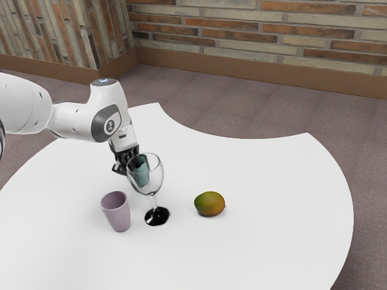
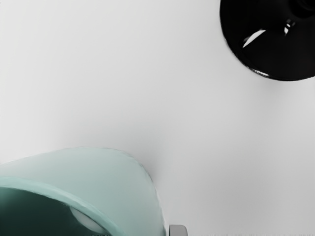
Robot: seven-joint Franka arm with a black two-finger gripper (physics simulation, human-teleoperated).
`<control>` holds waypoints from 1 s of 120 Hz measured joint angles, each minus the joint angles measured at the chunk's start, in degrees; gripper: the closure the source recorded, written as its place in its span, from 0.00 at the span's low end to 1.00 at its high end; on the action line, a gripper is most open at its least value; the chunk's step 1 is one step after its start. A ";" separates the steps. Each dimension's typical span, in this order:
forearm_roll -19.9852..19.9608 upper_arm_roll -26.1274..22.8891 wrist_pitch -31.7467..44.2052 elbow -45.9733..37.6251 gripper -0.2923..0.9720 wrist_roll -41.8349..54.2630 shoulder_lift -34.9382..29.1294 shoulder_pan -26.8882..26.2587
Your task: Place the left cup onto the right cup
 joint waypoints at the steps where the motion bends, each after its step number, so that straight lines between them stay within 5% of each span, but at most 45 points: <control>1: -0.01 0.01 0.00 0.00 0.83 -0.01 -0.02 0.00; 27: -0.10 1.31 -0.11 -1.78 0.84 -0.60 -2.50 -0.03; 81: 1.05 3.63 -3.92 -11.41 0.85 -5.63 -20.46 -0.05; 120: 3.88 2.69 -5.93 -18.82 0.85 -13.60 -27.76 0.13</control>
